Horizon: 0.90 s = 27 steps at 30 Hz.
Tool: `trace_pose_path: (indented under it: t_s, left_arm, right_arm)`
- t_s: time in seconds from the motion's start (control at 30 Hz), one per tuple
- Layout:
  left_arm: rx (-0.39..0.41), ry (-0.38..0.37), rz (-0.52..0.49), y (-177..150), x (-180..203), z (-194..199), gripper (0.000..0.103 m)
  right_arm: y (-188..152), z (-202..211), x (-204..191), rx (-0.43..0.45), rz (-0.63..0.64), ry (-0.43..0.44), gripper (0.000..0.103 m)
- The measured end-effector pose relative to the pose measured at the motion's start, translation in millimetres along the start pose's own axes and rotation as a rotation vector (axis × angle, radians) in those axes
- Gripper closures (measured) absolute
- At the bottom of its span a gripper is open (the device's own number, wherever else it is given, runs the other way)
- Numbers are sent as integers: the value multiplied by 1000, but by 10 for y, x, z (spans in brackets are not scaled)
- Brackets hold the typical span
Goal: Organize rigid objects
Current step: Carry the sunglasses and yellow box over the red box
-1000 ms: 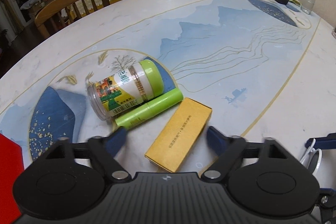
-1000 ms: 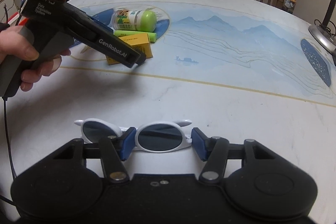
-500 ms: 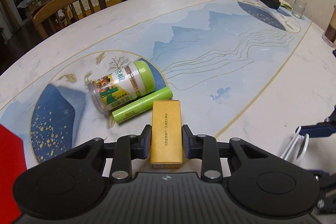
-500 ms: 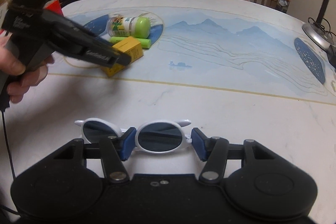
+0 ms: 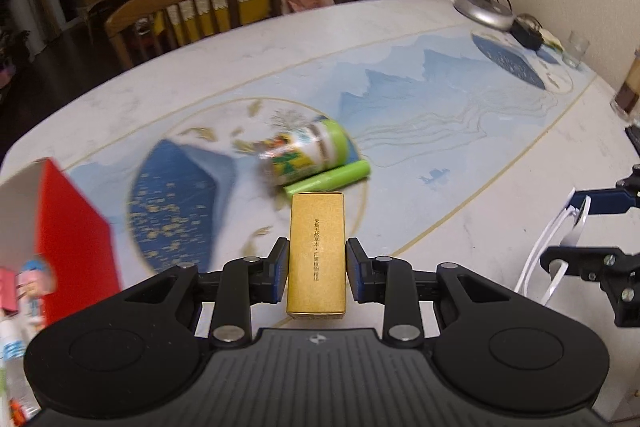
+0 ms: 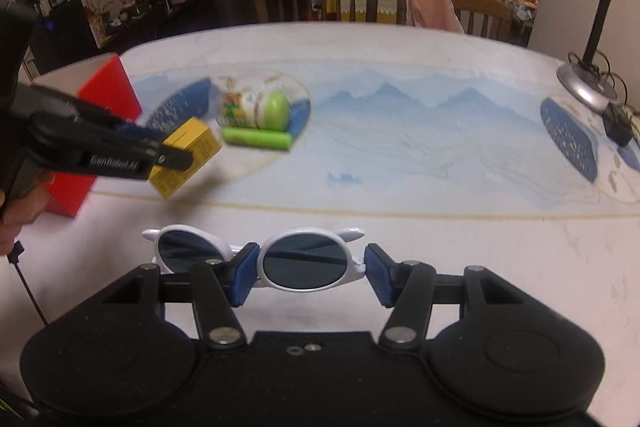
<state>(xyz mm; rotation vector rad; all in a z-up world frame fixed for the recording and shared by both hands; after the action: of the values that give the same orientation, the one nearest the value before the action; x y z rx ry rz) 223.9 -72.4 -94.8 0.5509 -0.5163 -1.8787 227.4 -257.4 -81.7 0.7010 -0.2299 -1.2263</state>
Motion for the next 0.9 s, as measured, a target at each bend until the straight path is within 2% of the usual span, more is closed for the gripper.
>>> trace_pose_path:
  t_s: [0.43, 0.67, 0.9]
  left_arm:
    - [59, 82, 89, -232, -849, 830, 74]
    - [86, 166, 126, -448, -1473, 1201, 74]
    - [69, 234, 179, -808, -2041, 1398, 74]
  right_arm:
    - [379, 229, -945, 74, 76, 93, 47]
    - [515, 177, -1610, 87, 124, 154, 47]
    - [581, 19, -2280, 86, 188, 204, 47]
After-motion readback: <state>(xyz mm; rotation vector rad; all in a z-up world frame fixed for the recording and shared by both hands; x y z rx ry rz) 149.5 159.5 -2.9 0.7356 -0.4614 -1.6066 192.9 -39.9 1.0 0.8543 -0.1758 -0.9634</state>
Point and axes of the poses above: each gripper's, at about its wrist camera, not at the fingertips, and z roughly against the way its jaws point, x to its right, y to its top, the point moved 5 cm from there along -z, roughly the way its jaws point, and after that the axes turned 12 degrees about -z, right-handed, at the moved point
